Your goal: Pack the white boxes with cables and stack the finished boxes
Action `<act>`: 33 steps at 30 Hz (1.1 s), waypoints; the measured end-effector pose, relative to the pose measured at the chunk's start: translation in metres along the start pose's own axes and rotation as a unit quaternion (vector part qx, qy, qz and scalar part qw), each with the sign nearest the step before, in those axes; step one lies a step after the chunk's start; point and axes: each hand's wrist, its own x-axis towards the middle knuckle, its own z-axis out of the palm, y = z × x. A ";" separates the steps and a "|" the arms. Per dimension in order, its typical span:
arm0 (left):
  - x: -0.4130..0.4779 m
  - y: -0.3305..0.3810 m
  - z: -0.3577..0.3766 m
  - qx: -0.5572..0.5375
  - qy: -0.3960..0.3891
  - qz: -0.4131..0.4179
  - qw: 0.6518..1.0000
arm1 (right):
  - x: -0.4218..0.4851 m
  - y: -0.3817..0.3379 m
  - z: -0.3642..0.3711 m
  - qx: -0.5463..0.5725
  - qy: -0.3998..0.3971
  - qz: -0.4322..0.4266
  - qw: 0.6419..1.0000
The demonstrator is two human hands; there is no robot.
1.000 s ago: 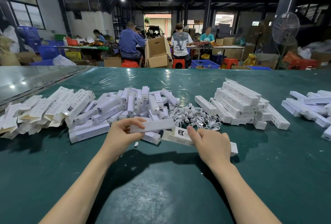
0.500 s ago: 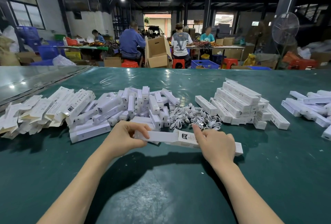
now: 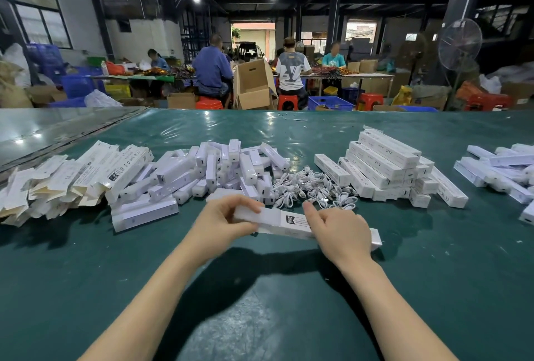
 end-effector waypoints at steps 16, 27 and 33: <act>-0.011 -0.004 0.057 0.134 0.127 0.074 0.980 | 0.000 0.006 -0.004 -0.013 -0.008 0.017 1.000; 0.046 -0.002 0.063 0.327 0.099 0.052 0.938 | 0.007 0.017 0.000 -0.161 -0.085 0.096 0.979; 0.091 -0.023 0.090 0.402 -0.042 -0.009 0.915 | 0.006 0.017 0.002 -0.168 -0.082 0.107 0.977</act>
